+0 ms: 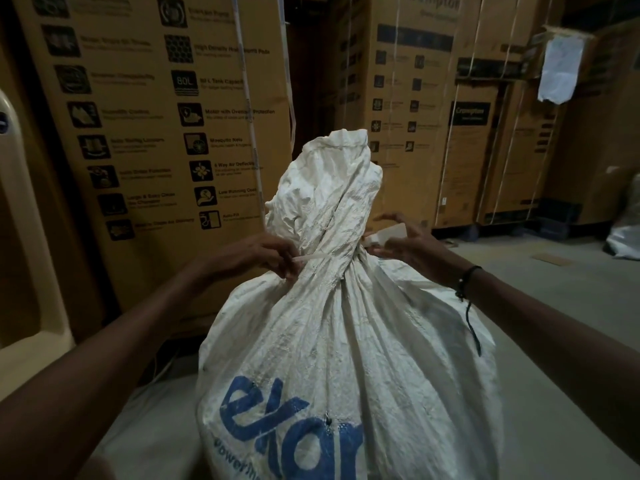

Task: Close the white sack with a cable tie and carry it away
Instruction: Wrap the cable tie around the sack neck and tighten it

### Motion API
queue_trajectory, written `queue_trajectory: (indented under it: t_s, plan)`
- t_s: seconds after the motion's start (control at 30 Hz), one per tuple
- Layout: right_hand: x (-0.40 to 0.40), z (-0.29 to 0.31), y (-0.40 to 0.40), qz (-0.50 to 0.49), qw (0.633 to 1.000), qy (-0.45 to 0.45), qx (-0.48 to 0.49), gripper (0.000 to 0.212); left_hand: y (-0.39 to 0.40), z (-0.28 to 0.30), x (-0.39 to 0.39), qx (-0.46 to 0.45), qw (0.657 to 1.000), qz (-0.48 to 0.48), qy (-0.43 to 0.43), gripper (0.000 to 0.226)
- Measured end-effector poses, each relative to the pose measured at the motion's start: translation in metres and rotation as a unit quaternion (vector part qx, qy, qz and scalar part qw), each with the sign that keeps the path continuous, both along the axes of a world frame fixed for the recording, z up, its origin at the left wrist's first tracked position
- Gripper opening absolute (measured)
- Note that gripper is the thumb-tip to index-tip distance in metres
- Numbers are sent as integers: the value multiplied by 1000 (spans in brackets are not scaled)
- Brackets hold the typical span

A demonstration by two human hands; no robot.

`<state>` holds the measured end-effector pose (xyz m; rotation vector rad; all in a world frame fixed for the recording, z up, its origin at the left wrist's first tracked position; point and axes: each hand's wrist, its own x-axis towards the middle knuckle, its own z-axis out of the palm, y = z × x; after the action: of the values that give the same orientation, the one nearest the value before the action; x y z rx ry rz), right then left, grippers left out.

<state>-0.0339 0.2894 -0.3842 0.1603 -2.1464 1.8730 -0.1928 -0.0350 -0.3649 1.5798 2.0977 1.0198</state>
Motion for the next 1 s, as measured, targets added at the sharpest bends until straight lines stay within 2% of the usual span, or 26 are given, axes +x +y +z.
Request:
queue_trajectory:
  t_s: [0.03,0.1,0.2,0.27,0.33,0.43,0.53,0.57,0.67,0.8,0.93,1.0]
  plan:
    - [0,-3,-4,-19,999,12,50,55,0,-1,2,2,1000,-12,27,25]
    - [-1,-10,-17,-63,991,40,107,63,3,-1,7,15,994,-16,106,20]
    - [-11,-25,-40,-149,982,85,74,62,10,0,13,18,981,-10,191,17]
    - [-21,-32,-50,-198,973,109,56,60,13,1,16,20,971,2,238,24]
    - [-31,-37,-55,-226,965,124,57,56,17,3,22,38,972,-15,230,27]
    - [-42,-46,-58,-264,951,148,68,49,26,3,32,48,979,-58,189,17]
    - [-46,-50,-63,-256,951,161,56,47,41,-6,43,21,987,-58,151,55]
    - [-47,-50,-63,-244,954,167,47,46,48,-11,46,22,988,-57,144,58]
    - [-50,-53,-54,-210,963,167,34,34,66,-28,46,70,986,-34,145,43]
    - [-49,-60,-36,-183,975,127,3,34,81,-35,24,111,980,59,152,21]
    - [-46,-60,-26,-171,977,122,-23,16,88,-31,6,104,978,106,144,17]
    - [-40,-57,-24,-183,975,121,-15,15,92,-30,3,87,982,116,122,17]
